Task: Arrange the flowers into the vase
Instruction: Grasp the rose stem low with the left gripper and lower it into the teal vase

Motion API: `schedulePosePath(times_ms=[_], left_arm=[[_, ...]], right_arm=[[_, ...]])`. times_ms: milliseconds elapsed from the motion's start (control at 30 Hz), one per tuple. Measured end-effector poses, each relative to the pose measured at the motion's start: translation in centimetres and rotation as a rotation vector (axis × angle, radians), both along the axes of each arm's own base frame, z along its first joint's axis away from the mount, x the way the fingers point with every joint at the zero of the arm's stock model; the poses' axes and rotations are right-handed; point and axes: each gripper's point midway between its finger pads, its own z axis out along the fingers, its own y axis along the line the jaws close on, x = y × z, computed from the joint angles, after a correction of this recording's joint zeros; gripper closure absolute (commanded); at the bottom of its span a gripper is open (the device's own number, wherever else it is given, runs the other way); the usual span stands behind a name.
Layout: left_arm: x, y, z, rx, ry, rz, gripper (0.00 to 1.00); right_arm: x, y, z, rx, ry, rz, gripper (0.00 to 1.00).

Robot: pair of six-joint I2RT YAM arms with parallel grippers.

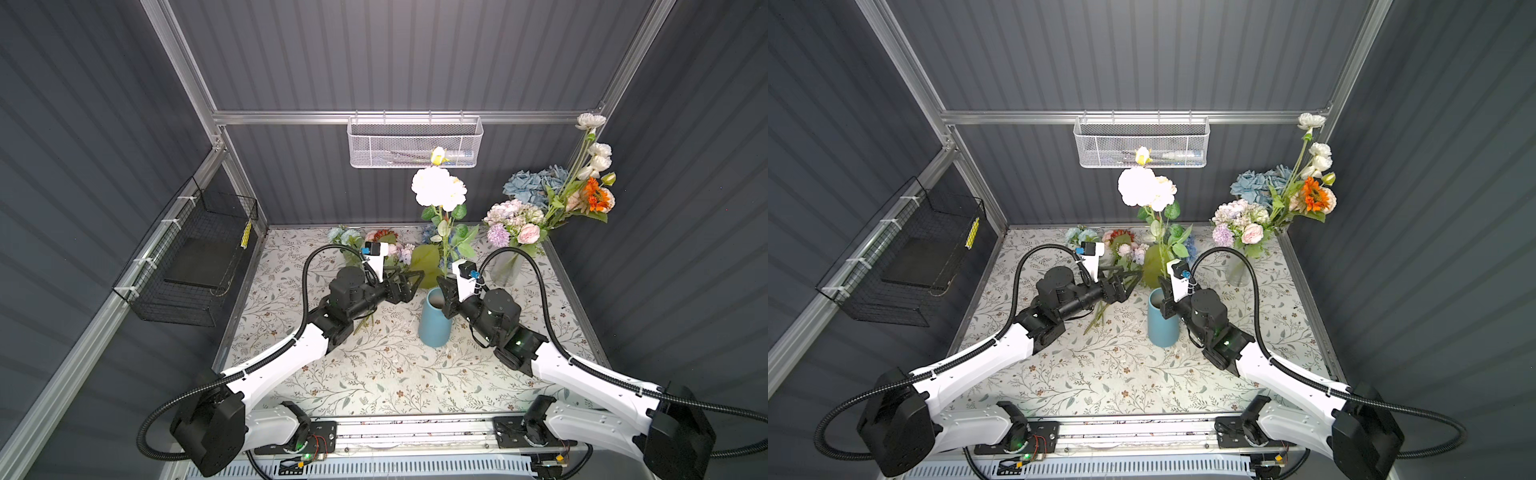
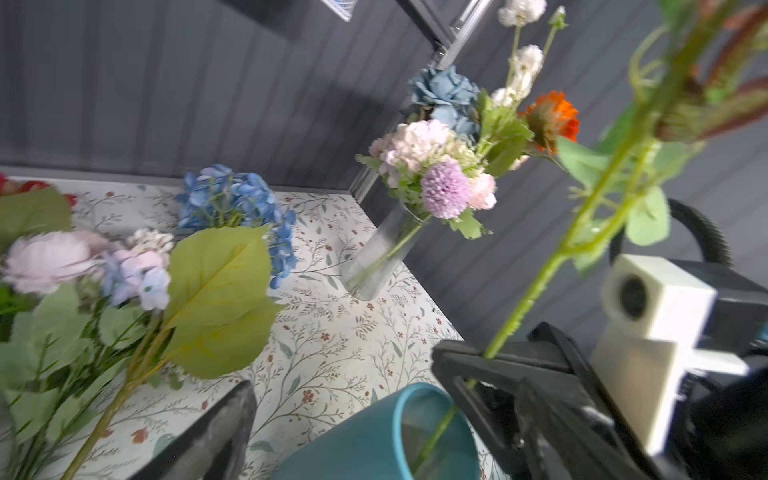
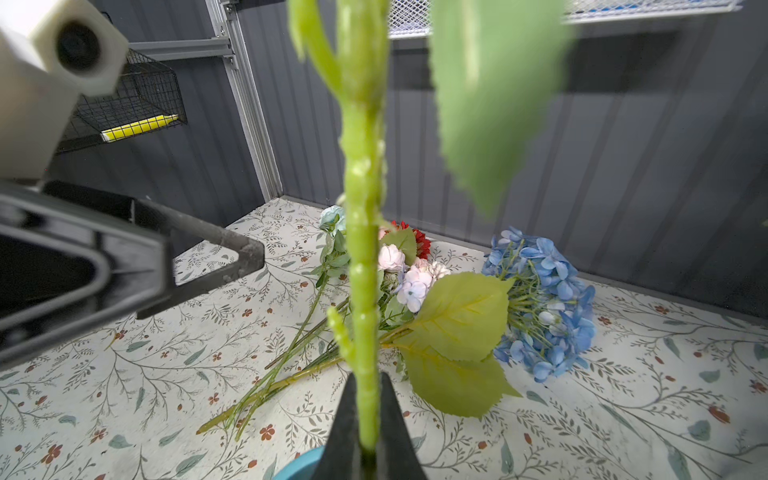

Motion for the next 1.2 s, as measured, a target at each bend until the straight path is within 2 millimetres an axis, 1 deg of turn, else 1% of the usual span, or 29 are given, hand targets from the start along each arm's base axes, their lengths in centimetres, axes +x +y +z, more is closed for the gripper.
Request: schedulePosePath(times_ms=[67, 100, 133, 200, 433, 533, 600, 667, 733, 833, 900, 967, 1067, 1133, 1167, 1200], left_arm=[[-0.7, -1.0, 1.2, -0.005, -0.035, -0.041, 0.16], [-0.9, -1.5, 1.7, -0.006, -0.053, -0.058, 0.22], [-1.0, -1.8, 2.2, -0.008, -0.066, -0.069, 0.27], [-0.9, -2.4, 2.7, -0.008, -0.086, -0.089, 0.34], [-0.9, -4.8, 3.8, -0.001, -0.148, -0.172, 0.5], [-1.1, -5.3, 4.5, -0.004, -0.177, -0.19, 0.54], [-1.1, -5.5, 5.0, -0.005, -0.194, -0.196, 0.59], [-1.0, -5.7, 5.5, -0.012, -0.215, -0.204, 0.65], [-1.0, -5.9, 5.9, -0.019, -0.232, -0.212, 0.75], [-0.9, -6.2, 6.0, -0.022, -0.243, -0.219, 0.88], [-0.8, -6.2, 6.0, -0.021, -0.243, -0.217, 0.93], [-0.8, -6.2, 6.0, -0.021, -0.244, -0.217, 0.95], [-0.8, -6.2, 6.0, -0.02, -0.247, -0.216, 1.0], [-0.7, -6.2, 6.0, -0.02, -0.247, -0.214, 1.0], [-0.7, -6.2, 6.0, -0.021, -0.247, -0.214, 1.0], [-0.7, -6.2, 6.1, -0.021, -0.247, -0.213, 1.0]], right_arm=[[-0.1, -0.1, 0.1, 0.002, -0.002, 0.0, 0.97], [-0.1, -0.1, 0.1, 0.003, -0.003, 0.0, 0.97], [-0.1, -0.1, 0.1, 0.004, -0.004, 0.0, 0.97], [-0.2, -0.2, 0.1, 0.004, -0.004, 0.0, 0.97], [-0.2, -0.1, -0.1, 0.001, 0.0, 0.004, 0.97], [-0.3, 0.0, -0.1, 0.001, 0.001, 0.013, 0.97], [-0.4, 0.1, -0.1, 0.0, 0.002, 0.021, 0.97], [-0.5, 0.2, -0.2, -0.002, 0.005, 0.026, 0.97], [-0.5, 0.3, -0.3, -0.004, 0.008, 0.03, 0.97], [-0.6, 0.4, -0.3, -0.004, 0.009, 0.036, 0.97], [-0.6, 0.4, -0.4, -0.003, 0.011, 0.038, 0.97], [-0.6, 0.3, -0.4, 0.0, 0.012, 0.031, 0.97], [-0.6, 0.3, -0.3, 0.002, 0.013, 0.032, 0.97], [-0.6, 0.3, -0.3, 0.002, 0.013, 0.032, 0.96], [-0.6, 0.3, -0.3, 0.002, 0.012, 0.032, 0.93], [-0.6, 0.3, -0.3, 0.003, 0.012, 0.032, 0.83]])
